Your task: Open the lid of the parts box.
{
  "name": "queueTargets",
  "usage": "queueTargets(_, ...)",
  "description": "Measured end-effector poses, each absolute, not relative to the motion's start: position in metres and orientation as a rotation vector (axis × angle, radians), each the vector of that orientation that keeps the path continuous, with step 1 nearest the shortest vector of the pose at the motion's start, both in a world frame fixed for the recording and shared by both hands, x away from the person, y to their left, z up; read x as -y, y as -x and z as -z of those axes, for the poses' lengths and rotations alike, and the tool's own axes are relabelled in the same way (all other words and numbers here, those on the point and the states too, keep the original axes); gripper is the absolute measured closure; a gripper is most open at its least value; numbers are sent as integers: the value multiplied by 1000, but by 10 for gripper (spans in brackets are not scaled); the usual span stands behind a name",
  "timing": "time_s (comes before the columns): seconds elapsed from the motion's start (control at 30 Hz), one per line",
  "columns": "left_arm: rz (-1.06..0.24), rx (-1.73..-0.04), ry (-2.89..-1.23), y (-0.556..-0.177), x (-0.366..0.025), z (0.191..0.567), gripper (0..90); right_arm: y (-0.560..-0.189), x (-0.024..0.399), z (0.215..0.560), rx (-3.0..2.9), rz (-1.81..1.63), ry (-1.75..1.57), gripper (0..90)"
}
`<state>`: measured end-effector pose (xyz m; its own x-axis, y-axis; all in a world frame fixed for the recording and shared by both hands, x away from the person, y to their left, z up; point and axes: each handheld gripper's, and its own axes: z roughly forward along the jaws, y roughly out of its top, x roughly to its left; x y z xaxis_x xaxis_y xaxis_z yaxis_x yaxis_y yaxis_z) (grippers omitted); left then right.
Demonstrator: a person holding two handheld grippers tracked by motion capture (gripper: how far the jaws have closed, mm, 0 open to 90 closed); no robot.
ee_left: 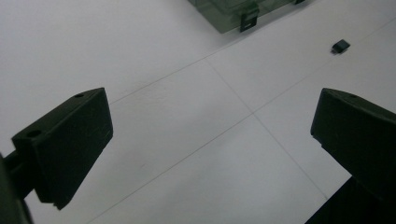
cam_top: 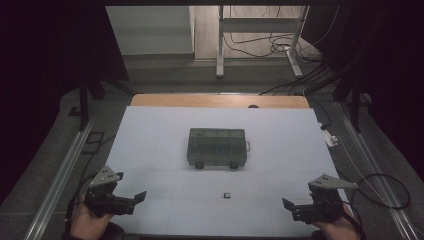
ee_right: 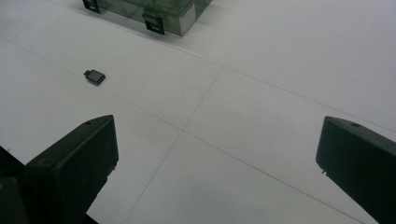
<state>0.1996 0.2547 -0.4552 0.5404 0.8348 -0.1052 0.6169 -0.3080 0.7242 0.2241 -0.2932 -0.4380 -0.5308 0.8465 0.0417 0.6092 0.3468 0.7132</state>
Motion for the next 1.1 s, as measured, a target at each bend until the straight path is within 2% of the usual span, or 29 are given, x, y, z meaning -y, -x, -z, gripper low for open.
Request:
queueTargets(0.77,-297,-1143,-2008,-218,-250,454,0,-241,284,435,-2336,-1058,-1236,0)
queueTargets(1.1,-281,-1154,-2047,-229,-242,453,0,-249,280,431,-2327,-1088,-1192,0)
